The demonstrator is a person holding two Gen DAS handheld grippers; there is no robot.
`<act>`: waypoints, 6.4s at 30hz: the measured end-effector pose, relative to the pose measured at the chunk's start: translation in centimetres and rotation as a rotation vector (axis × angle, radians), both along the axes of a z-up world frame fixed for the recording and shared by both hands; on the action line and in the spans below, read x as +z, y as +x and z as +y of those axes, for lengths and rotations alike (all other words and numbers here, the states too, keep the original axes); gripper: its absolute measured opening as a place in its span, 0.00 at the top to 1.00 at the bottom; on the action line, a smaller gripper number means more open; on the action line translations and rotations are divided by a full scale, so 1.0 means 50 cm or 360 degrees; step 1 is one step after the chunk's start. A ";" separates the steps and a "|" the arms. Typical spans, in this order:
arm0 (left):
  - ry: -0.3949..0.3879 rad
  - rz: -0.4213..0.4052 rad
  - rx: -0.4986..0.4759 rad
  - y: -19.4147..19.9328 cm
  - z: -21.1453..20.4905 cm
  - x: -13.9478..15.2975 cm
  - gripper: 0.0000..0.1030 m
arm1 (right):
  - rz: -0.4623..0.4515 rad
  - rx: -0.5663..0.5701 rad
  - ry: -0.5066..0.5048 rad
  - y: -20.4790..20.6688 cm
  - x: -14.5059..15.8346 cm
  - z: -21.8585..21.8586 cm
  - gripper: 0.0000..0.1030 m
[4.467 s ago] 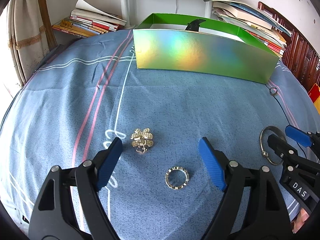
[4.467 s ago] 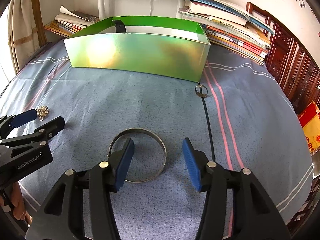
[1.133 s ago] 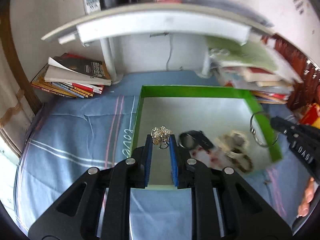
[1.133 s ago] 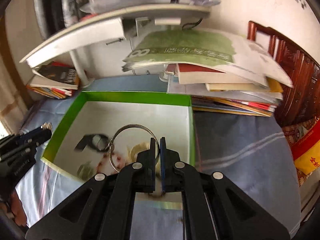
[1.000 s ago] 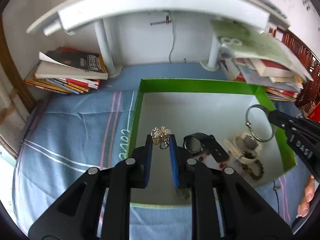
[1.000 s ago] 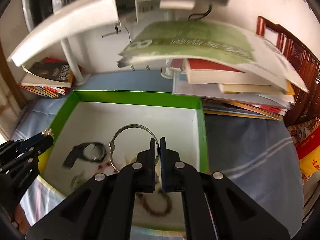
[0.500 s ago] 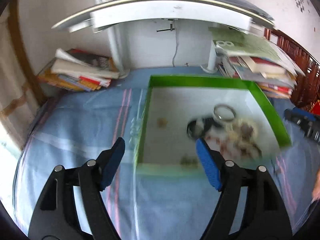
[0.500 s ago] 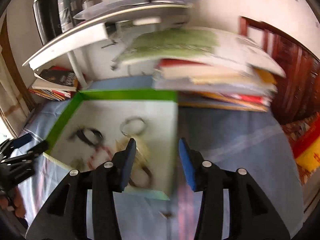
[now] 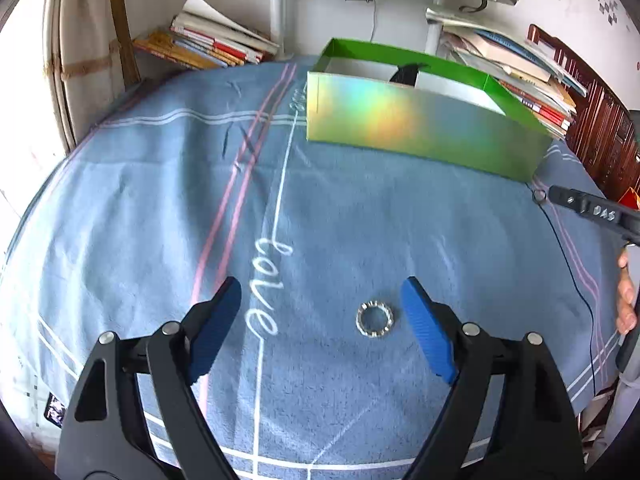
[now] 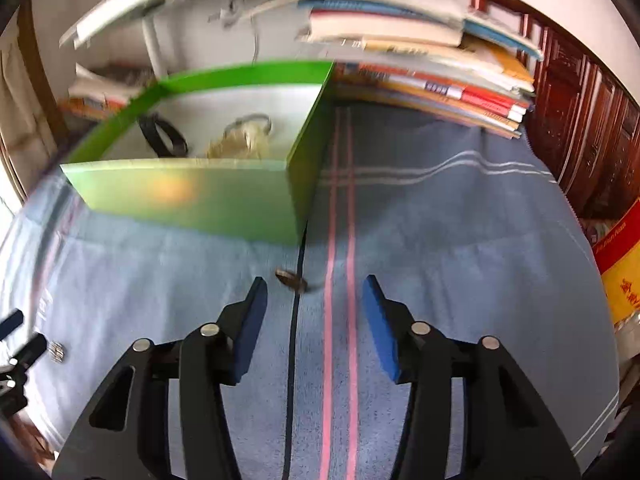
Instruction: Organize jewelry
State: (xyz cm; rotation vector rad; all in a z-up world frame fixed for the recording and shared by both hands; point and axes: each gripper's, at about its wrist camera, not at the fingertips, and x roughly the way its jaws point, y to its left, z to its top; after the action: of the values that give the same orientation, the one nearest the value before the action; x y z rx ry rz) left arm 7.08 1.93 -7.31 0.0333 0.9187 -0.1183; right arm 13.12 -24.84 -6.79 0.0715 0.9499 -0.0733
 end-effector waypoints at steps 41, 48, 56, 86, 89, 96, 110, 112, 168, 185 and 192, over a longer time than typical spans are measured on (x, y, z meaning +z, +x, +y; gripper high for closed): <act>0.0031 0.0054 -0.0049 -0.002 -0.018 -0.026 0.16 | -0.0011 0.0325 -0.0123 0.009 -0.023 0.132 0.67; 0.0034 0.0052 -0.0062 -0.002 -0.019 -0.028 0.16 | 0.0029 0.0397 -0.0094 -0.021 -0.010 0.130 0.66; 0.0041 -0.0004 -0.0129 -0.014 -0.038 -0.019 0.19 | -0.0001 0.0238 -0.0170 -0.011 -0.007 0.098 0.58; -0.0049 -0.0266 -0.0377 0.077 -0.059 0.160 0.81 | -0.0260 0.0241 0.0032 0.004 0.145 0.099 0.95; -0.0043 -0.0321 -0.0359 0.132 -0.067 0.203 0.81 | -0.0340 0.0208 0.0023 0.029 0.193 0.095 0.95; -0.0065 -0.0323 -0.0268 0.276 -0.088 0.226 0.81 | -0.0378 0.0106 0.0034 0.113 0.222 0.076 0.95; -0.0059 -0.0163 -0.0183 0.412 -0.104 0.121 0.46 | -0.0260 0.0009 0.0036 0.191 0.127 0.079 0.63; -0.0068 -0.0188 -0.0164 0.398 -0.094 0.132 0.42 | -0.0310 -0.0010 0.0044 0.167 0.143 0.077 0.56; 0.0101 -0.0682 -0.0043 -0.067 -0.036 0.206 0.04 | -0.0681 -0.0209 -0.0129 -0.234 0.223 0.189 0.03; 0.0104 -0.0676 -0.0045 -0.069 -0.036 0.202 0.04 | -0.0686 -0.0208 -0.0129 -0.236 0.224 0.189 0.03; 0.0103 -0.0671 -0.0045 -0.070 -0.037 0.200 0.04 | -0.0685 -0.0208 -0.0127 -0.235 0.225 0.190 0.03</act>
State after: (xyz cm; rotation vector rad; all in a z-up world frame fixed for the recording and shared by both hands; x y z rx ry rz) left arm 3.57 0.10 2.68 0.1269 0.5005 -0.1028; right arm 1.35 -15.35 4.44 0.0722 0.5106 -0.2077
